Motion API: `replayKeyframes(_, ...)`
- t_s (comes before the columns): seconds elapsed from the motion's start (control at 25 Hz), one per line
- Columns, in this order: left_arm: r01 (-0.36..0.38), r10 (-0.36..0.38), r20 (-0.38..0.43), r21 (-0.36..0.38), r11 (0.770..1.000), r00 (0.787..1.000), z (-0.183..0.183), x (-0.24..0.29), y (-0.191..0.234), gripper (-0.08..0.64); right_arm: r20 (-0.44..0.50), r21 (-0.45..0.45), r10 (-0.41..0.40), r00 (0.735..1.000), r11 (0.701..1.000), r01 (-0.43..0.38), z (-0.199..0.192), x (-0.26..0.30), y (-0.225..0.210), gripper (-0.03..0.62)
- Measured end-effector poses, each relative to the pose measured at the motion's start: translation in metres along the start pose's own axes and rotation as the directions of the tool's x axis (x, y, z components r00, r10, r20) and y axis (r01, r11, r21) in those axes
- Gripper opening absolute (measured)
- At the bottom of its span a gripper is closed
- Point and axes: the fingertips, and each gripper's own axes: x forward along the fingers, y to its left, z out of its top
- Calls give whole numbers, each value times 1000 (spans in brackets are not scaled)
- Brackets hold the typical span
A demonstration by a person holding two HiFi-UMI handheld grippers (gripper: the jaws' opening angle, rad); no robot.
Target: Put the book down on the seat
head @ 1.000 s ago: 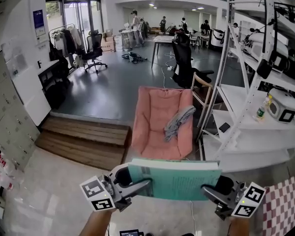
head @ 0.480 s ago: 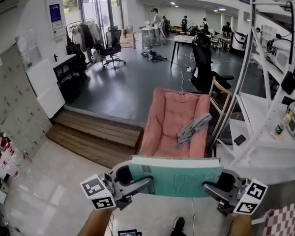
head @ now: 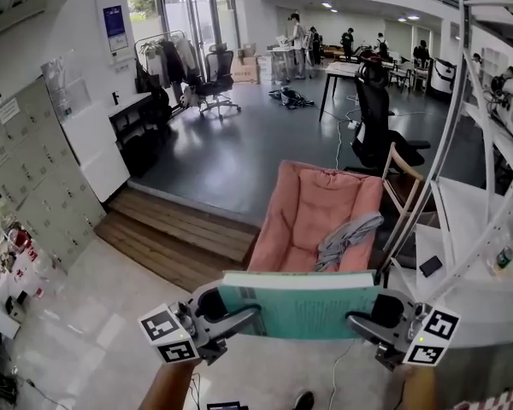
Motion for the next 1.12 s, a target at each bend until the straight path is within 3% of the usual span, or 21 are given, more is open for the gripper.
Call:
replayKeyframes(0.64, -83, 82, -59, -23, 996, 995, -30, 99, 56, 272, 2, 71, 69, 998, 995, -69, -12, -8, -127, 195)
replayKeyframes(1.12, -98, 87, -112, -98, 990, 990, -78, 143, 124, 272, -32, 166, 48, 998, 985, -42, -54, 14, -208, 195)
